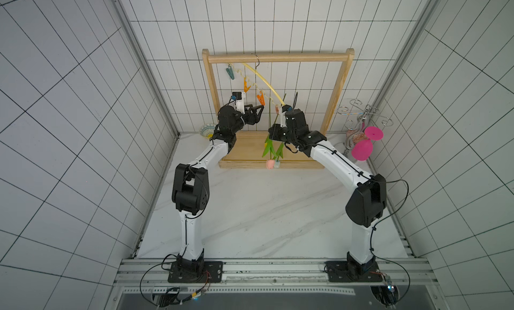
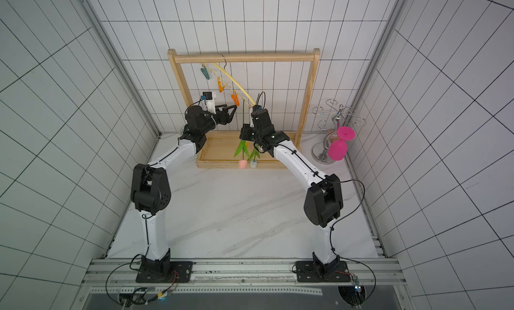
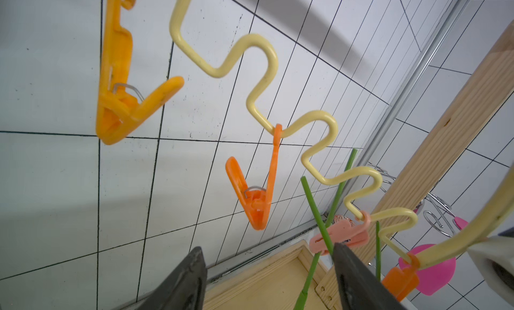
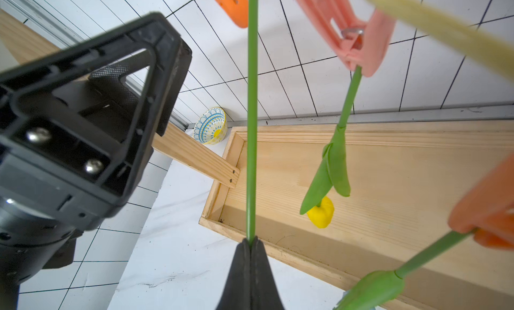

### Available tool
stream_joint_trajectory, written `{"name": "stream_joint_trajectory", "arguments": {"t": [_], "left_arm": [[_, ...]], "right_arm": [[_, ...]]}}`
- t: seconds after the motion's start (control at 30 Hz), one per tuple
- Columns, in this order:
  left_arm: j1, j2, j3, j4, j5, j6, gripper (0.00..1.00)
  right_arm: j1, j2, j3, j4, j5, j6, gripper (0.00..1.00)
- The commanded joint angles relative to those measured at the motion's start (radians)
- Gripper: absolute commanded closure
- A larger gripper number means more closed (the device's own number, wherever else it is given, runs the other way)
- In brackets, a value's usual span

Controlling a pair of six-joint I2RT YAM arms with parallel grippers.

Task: Dry the flowers on a clothes hanger
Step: Open the clamp at the hanger.

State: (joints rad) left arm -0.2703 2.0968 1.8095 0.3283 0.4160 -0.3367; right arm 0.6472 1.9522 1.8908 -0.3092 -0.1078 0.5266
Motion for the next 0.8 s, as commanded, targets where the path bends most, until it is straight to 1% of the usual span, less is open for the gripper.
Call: {"name": "stream_joint_trajectory", "arguments": {"t": [0.0,0.23,0.37,0.5,0.63,0.77], "left_arm": [[-0.001,0.048,0.057,-0.016,-0.021,0.068,0.30],[-0.007,0.107,0.130,0.008,-0.019,0.063,0.31],[-0.019,0.132,0.167,0.039,-0.025,0.053,0.29],[-0.026,0.135,0.169,0.085,-0.037,0.052,0.27],[-0.030,0.138,0.178,0.087,-0.041,0.062,0.27],[-0.030,0.140,0.188,0.085,-0.050,0.067,0.30]], "right_arm": [[-0.009,0.017,0.057,0.000,0.032,-0.011,1.00],[-0.009,0.011,0.042,0.019,0.003,0.000,1.00],[-0.001,-0.021,0.001,0.036,-0.017,0.004,1.00],[0.025,-0.090,-0.091,0.057,0.039,0.006,1.00],[0.063,-0.144,-0.148,0.046,0.098,-0.013,1.00],[0.071,-0.144,-0.130,0.014,0.095,-0.011,1.00]]}}
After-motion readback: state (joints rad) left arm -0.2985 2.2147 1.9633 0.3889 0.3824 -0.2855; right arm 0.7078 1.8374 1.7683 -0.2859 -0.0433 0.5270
